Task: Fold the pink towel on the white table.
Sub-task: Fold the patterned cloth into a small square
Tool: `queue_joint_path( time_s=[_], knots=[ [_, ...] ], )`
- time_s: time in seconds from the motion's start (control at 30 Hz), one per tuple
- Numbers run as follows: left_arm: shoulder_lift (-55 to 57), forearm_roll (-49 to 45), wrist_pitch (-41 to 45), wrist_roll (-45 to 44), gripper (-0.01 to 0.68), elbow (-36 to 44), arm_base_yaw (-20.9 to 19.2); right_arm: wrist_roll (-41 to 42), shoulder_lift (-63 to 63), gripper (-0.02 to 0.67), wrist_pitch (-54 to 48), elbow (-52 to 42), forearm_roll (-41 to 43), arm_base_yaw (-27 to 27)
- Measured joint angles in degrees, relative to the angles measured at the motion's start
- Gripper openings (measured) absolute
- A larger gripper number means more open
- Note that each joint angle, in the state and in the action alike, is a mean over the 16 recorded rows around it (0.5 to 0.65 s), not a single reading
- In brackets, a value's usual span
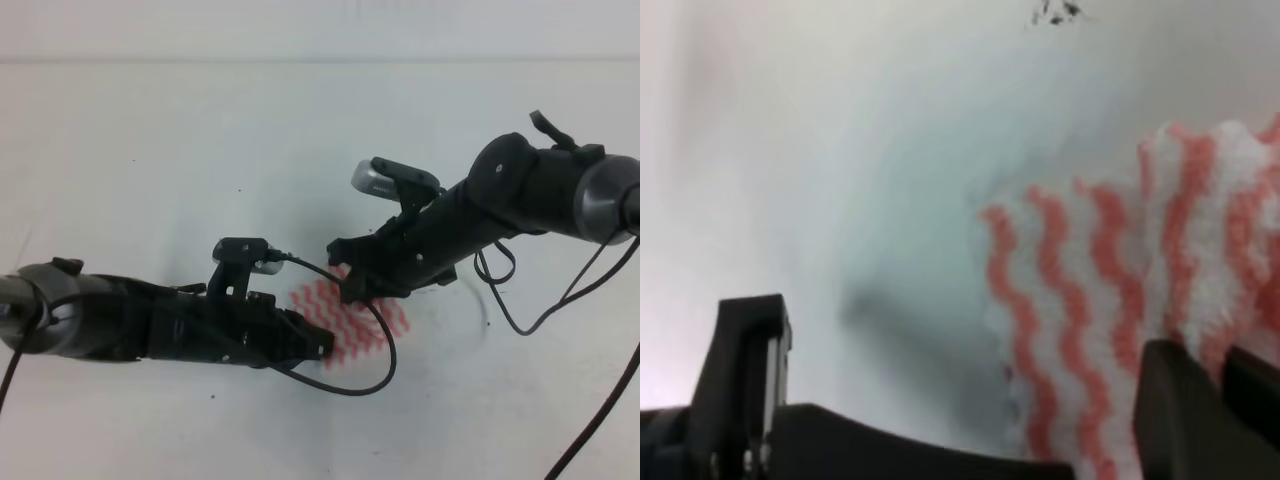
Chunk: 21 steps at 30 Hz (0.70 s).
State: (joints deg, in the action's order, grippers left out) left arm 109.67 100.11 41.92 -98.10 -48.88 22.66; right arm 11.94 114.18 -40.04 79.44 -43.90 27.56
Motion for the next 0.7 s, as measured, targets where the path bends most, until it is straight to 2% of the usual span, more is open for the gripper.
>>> queue_joint_path(
  time_s=[0.3, 0.7],
  knots=[
    [0.02, -0.28, 3.36, 0.00, 0.000, -0.01, -2.30, 0.05, 0.88, -0.016, 0.09, 0.01, 0.14, 0.00],
    [0.09, -0.28, 2.05, -0.26, 0.000, -0.04, -3.70, 0.15, 1.76, -0.017, 0.14, 0.03, 0.07, -0.01]
  ],
)
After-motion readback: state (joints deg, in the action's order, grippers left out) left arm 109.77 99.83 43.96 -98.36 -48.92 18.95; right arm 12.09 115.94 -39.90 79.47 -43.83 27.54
